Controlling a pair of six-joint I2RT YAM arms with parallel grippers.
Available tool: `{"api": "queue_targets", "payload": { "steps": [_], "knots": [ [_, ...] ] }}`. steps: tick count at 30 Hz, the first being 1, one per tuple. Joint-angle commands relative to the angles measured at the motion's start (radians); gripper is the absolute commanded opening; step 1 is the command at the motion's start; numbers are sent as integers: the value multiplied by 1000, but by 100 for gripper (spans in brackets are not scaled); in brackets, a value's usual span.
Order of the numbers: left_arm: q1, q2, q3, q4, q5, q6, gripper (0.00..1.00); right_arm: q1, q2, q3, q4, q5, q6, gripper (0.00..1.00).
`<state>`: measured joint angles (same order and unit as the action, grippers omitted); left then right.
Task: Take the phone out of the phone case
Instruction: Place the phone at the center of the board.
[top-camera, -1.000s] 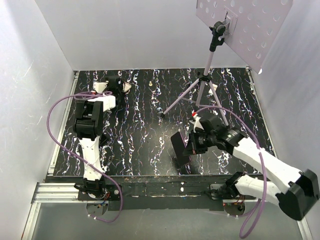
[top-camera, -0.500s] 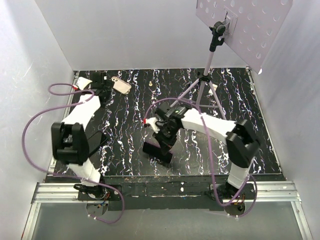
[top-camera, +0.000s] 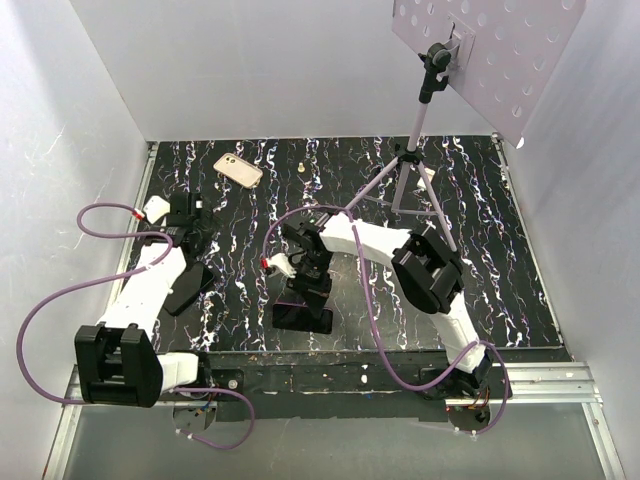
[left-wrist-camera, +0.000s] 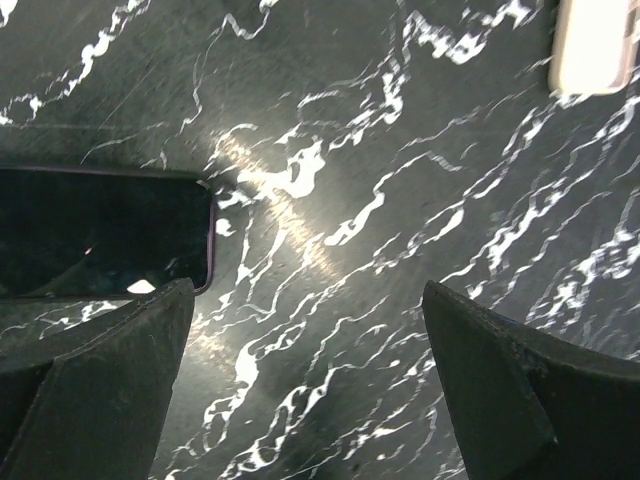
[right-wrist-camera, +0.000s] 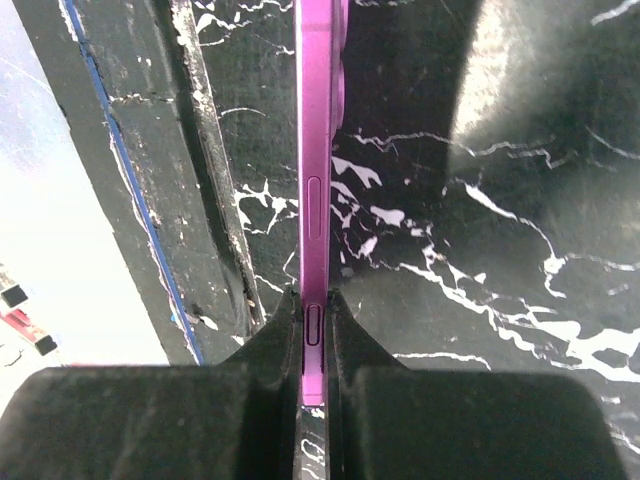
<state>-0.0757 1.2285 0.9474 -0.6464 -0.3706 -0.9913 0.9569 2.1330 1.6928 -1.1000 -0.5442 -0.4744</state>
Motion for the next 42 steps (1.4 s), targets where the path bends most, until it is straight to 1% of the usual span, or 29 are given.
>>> {"api": "queue_targets", "payload": {
  "steps": [1, 4, 8, 12, 14, 15, 17, 21, 23, 25, 26, 27, 28, 29, 31, 33, 35, 37, 38, 40, 41, 42],
  "knots": [
    [4, -30, -62, 63, 42, 86, 98, 40, 40, 27, -26, 38, -58, 1],
    [4, -49, -85, 76, 71, 112, 98, 71, 70, 22, 38, 157, -67, 1],
    [4, -78, -108, 83, 96, 137, 98, 74, 68, -15, 127, 228, -81, 1],
    [8, -96, -147, 45, 79, 96, 98, 74, 79, -1, 153, 250, -93, 1],
    [19, -110, -160, 36, 102, 88, 98, 74, 82, -11, 179, 279, -95, 1],
    [27, -121, -173, 33, 105, 94, 98, 77, 81, -21, 202, 297, -93, 3],
    [45, -153, -190, 10, 90, 95, 98, 83, 71, -56, 256, 357, -99, 9],
    [73, -190, -208, 4, 85, 115, 98, 83, 47, -97, 368, 404, -105, 19],
    [74, -189, -208, 5, 107, 108, 98, 82, 38, -102, 411, 438, -104, 28],
    [74, -184, -213, 10, 122, 105, 98, 79, 38, -82, 425, 463, -109, 40],
    [74, -182, -214, 10, 128, 105, 98, 75, 36, -65, 420, 461, -110, 49],
    [73, -182, -214, 11, 133, 109, 98, 71, 30, -53, 419, 470, -109, 63],
    [74, -179, -210, 10, 133, 114, 98, 66, 18, -42, 411, 471, -96, 73],
    [74, -179, -208, 8, 131, 117, 98, 62, 1, -27, 393, 464, -77, 79],
    [74, -173, -199, -9, 133, 118, 98, 56, -62, -36, 376, 438, -41, 83],
    [74, -156, -190, -18, 145, 115, 98, 59, -152, -76, 368, 446, 11, 84],
    [74, -120, -168, -25, 160, 126, 98, 62, -260, -125, 371, 502, 121, 84],
    [74, -68, -135, -44, 147, 140, 98, 65, -394, -198, 394, 579, 256, 85],
    [74, -37, -118, -39, 150, 176, 98, 66, -454, -243, 407, 604, 328, 86],
    [74, 37, -78, 23, 173, 334, 98, 66, -585, -344, 420, 598, 452, 86],
    [74, 80, -41, 37, 154, 417, 96, 68, -660, -404, 446, 567, 508, 86],
    [74, 118, -7, 37, 106, 478, 97, 68, -736, -457, 478, 519, 543, 86]
  ]
}}
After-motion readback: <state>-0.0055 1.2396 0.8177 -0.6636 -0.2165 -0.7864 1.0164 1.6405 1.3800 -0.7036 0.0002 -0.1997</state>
